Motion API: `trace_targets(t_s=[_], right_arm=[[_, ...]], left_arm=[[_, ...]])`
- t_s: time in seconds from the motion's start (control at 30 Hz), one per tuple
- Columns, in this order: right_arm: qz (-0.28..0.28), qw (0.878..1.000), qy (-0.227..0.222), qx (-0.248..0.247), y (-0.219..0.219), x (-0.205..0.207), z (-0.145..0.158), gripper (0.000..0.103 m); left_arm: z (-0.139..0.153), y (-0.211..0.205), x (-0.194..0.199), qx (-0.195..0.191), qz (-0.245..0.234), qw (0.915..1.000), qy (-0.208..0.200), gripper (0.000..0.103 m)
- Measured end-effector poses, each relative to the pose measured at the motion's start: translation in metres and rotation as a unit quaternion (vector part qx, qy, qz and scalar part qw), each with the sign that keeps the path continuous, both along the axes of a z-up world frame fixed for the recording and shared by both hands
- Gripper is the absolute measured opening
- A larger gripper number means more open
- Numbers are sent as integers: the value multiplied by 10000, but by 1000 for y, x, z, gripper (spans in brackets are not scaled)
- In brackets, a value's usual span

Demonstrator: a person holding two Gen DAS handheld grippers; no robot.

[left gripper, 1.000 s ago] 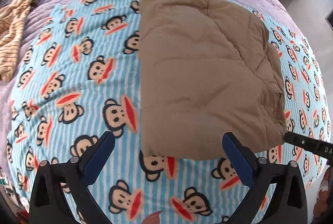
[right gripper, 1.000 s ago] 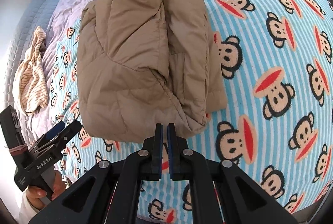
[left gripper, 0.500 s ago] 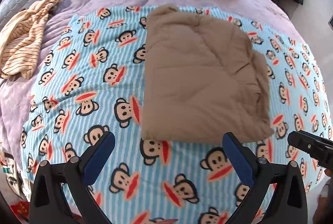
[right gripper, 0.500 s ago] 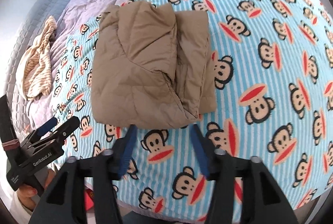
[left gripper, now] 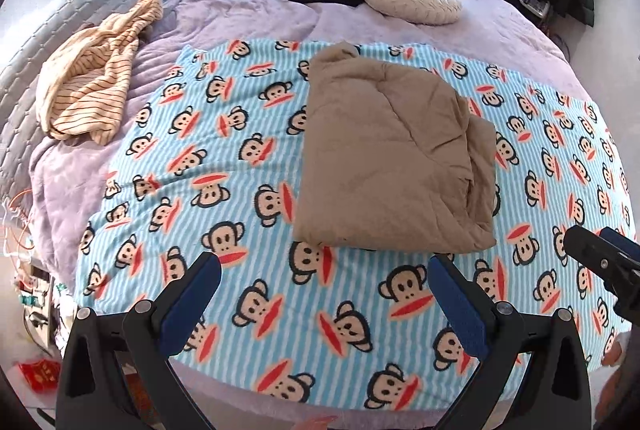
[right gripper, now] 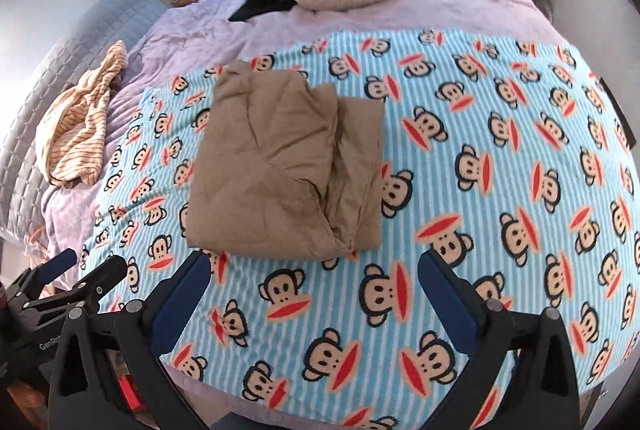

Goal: Fold large clothes

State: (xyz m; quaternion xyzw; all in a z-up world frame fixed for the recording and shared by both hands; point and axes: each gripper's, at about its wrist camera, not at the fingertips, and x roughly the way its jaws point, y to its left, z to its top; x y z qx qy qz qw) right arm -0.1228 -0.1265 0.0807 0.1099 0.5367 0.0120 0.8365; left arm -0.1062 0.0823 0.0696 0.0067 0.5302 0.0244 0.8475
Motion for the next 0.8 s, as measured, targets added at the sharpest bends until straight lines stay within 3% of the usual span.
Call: trace_targets(t_s=[0.13,0.37,0.8], right_arm=[[38,10000,-36,-17,10,-1,18,103],[-92,9975,-562,-418,37,9,56,103],[-526,9950,-554,-637,54,20,67,103]], left_arm=[[23,7,0,50,1,9996,-290,103],[62,31,13,-82,-88,9972,-734,103],[66,50,30,-99,-165,9976,-670,103]])
